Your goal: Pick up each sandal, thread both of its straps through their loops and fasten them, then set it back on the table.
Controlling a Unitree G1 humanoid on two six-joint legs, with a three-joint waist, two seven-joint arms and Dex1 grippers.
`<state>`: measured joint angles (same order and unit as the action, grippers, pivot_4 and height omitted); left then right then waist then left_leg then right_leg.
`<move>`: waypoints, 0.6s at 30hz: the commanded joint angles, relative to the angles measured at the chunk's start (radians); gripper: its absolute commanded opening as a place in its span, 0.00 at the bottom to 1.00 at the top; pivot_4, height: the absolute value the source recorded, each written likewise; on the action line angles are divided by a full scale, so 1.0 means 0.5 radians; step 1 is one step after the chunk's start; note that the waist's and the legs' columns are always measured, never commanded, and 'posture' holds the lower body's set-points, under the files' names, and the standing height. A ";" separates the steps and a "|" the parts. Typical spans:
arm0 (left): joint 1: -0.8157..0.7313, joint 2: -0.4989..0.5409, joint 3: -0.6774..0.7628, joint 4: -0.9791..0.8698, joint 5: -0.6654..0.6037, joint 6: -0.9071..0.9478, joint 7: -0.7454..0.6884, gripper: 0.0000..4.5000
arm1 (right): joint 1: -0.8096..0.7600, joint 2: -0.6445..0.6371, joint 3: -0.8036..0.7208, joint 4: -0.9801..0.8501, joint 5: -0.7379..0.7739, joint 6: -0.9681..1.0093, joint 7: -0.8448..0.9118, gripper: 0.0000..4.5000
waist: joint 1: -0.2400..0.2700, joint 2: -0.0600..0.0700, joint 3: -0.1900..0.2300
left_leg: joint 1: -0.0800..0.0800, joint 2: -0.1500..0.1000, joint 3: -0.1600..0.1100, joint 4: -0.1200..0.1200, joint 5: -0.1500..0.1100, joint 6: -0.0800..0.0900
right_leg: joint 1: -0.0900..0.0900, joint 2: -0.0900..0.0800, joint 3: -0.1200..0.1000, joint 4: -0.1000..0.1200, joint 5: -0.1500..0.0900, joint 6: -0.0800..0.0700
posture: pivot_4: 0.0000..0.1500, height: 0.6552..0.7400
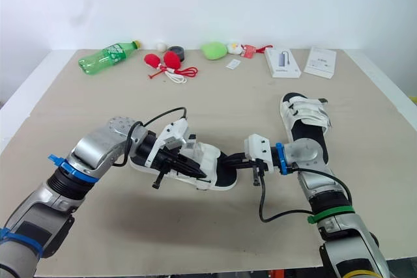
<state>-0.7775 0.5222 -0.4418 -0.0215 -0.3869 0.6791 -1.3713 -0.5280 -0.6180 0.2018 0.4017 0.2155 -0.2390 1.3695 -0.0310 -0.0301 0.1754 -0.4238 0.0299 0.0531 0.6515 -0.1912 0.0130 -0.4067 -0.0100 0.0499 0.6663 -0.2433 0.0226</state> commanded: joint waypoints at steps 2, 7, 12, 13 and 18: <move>-0.086 0.111 0.041 -0.043 -0.041 0.091 -0.124 0.01 | 0.011 -0.019 0.023 0.066 -0.084 0.012 0.006 0.00 | -0.002 0.000 0.000 | 0.001 0.001 0.000 0.000 0.000 0.000 | 0.000 0.001 0.000 0.000 0.000 0.000 | 1.00 1.00; -0.135 0.229 0.079 -0.118 -0.136 0.160 -0.268 0.40 | 0.005 -0.018 0.025 0.086 -0.084 0.000 0.013 0.00 | -0.005 0.000 0.000 | 0.000 0.002 -0.001 -0.002 0.000 0.000 | -0.001 0.005 -0.001 0.000 -0.002 -0.002 | 1.00 1.00; -0.129 0.292 0.120 -0.144 -0.222 0.245 -0.343 0.91 | -0.004 -0.010 0.026 0.096 -0.087 -0.004 0.020 0.00 | -0.004 -0.001 0.000 | 0.000 0.001 0.000 -0.001 0.000 0.000 | -0.001 0.002 0.000 0.000 -0.001 -0.001 | 1.00 1.00; -0.155 0.328 0.156 -0.131 -0.285 0.331 -0.381 0.98 | -0.007 -0.008 0.026 0.098 -0.086 -0.004 0.021 0.00 | -0.004 -0.001 0.000 | 0.000 0.001 0.000 0.000 0.000 0.000 | 0.000 0.002 0.000 0.000 -0.001 0.000 | 1.00 1.00; -0.152 0.697 0.173 -0.232 -0.729 0.656 -0.486 0.98 | -0.014 -0.011 0.027 0.111 -0.087 -0.009 0.025 0.00 | -0.010 -0.001 0.001 | 0.000 0.003 0.000 -0.001 0.000 0.000 | -0.002 0.004 0.000 0.000 -0.001 -0.002 | 1.00 1.00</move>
<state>-0.8499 0.8289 -0.3883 -0.0817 -0.6538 0.9623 -1.5930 -0.5456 -0.6087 0.2094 0.4239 0.2127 -0.2502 1.3793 -0.0359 -0.0305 0.1759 -0.4238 0.0313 0.0531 0.6505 -0.1912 0.0131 -0.4080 -0.0080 0.0498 0.6665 -0.2441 0.0217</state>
